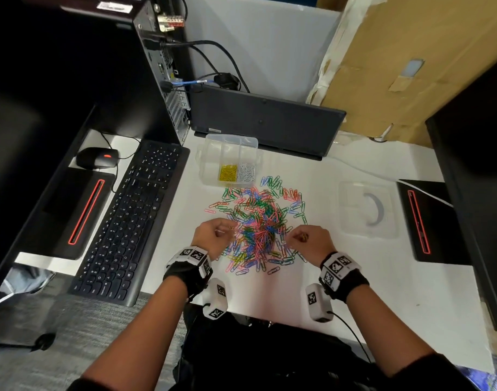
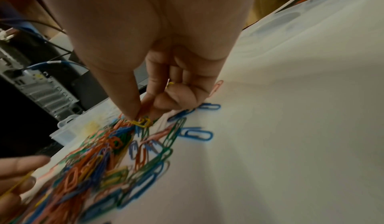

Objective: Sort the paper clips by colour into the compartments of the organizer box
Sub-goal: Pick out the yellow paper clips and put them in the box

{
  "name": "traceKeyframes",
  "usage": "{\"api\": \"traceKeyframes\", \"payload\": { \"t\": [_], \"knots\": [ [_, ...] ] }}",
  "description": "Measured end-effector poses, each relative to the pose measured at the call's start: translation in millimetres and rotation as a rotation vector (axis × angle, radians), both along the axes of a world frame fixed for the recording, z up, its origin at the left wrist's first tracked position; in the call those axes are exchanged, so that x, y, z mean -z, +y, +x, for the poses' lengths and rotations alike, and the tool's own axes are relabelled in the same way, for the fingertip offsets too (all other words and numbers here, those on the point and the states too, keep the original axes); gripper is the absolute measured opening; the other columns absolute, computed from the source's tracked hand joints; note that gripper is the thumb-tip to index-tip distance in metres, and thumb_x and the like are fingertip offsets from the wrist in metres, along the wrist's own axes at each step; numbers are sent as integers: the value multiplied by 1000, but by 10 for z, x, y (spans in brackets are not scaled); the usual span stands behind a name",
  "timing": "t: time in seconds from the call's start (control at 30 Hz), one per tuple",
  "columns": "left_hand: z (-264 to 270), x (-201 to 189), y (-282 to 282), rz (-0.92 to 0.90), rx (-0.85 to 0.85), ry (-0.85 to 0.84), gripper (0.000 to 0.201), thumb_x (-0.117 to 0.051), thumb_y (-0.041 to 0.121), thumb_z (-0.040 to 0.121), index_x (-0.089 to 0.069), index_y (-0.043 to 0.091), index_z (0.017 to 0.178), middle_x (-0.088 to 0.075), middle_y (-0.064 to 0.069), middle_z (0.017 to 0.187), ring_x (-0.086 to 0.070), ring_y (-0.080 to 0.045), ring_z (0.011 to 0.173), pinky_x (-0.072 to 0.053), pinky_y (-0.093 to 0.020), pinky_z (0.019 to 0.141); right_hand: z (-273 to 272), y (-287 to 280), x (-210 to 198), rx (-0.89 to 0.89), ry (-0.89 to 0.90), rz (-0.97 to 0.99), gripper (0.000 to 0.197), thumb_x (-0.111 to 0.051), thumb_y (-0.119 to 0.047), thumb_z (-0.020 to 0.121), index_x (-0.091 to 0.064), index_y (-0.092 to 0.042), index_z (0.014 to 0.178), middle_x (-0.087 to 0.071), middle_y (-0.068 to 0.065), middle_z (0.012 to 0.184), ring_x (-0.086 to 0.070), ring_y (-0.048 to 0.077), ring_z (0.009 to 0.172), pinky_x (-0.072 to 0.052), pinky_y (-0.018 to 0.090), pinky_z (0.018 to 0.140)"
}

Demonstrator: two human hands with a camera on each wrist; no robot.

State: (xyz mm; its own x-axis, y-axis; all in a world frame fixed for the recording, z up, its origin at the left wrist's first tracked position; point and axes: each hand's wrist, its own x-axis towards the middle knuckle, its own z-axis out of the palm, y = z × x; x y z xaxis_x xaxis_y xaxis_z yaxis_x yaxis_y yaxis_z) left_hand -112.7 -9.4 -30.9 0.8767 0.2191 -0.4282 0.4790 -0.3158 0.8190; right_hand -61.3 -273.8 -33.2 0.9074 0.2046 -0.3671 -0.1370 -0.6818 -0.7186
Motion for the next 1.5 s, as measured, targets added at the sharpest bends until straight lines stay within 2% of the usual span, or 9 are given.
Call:
{"api": "traceKeyframes", "payload": {
  "t": [0.33,0.4,0.53,0.67,0.87,1.0,1.2,1.3,1.5],
  "knots": [
    [35,2,-62,161,137,70,34,-34,1,92,-62,21,86,-64,-7,83,-51,-16,59,-38,-22,51,-72,54,11,21,-70,17,13,-71,-4,83,-72,-17,84,-71,0,84,-67,8,75,-56,17,73],
    [37,-21,-93,178,186,90,29,-41,0,87,-62,20,87,-59,-4,79,-51,-18,65,-37,-24,56,-83,68,6,31,-63,18,11,-71,-5,83,-74,-13,89,-72,0,84,-65,4,71,-51,8,69],
    [34,-24,-131,368,313,42,8,-66,19,82,-63,26,85,-61,0,96,-57,-20,86,-38,-23,71,-80,3,29,35,-58,-38,12,-81,-12,74,-71,-20,76,-67,-6,70,-63,5,62,-59,29,71],
    [42,20,-163,454,322,2,5,-70,27,80,-66,29,83,-66,-3,109,-62,-21,102,-47,-26,82,-90,1,5,7,-86,-99,15,-84,-19,73,-68,-21,71,-56,-10,60,-53,4,55,-53,27,63],
    [56,-9,-194,474,309,5,6,-69,25,84,-70,20,86,-69,0,108,-64,-20,103,-42,-20,77,-12,-49,27,10,-103,-206,8,-80,-20,78,-72,-19,77,-60,-11,72,-59,8,71,-52,25,71],
    [31,-2,-169,440,336,-24,8,-69,23,85,-73,16,86,-72,1,105,-63,-16,105,-42,-17,76,26,-123,62,-21,-80,-133,9,-79,-14,78,-73,-15,72,-62,-11,66,-55,-2,61,-45,16,62],
    [1,-19,-98,307,227,-5,14,-73,32,83,-65,24,76,-42,17,52,-46,-7,52,-46,-24,64,104,-244,-21,176,87,174,5,-75,-15,84,-73,-10,86,-72,3,77,-62,10,65,-50,16,59],
    [5,4,-56,231,198,35,15,-68,29,86,-63,19,76,-54,2,55,-60,-26,61,-53,-32,66,88,-194,-87,352,300,484,22,-67,-1,89,-69,-1,111,-68,11,80,-58,15,65,-49,21,57],
    [7,-109,-124,122,135,100,27,-38,20,98,-47,9,75,-55,-3,63,-48,-16,59,-34,-27,56,24,-51,-158,379,578,790,22,-53,9,93,-66,2,110,-64,14,85,-61,20,74,-57,23,67]
  ]
}}
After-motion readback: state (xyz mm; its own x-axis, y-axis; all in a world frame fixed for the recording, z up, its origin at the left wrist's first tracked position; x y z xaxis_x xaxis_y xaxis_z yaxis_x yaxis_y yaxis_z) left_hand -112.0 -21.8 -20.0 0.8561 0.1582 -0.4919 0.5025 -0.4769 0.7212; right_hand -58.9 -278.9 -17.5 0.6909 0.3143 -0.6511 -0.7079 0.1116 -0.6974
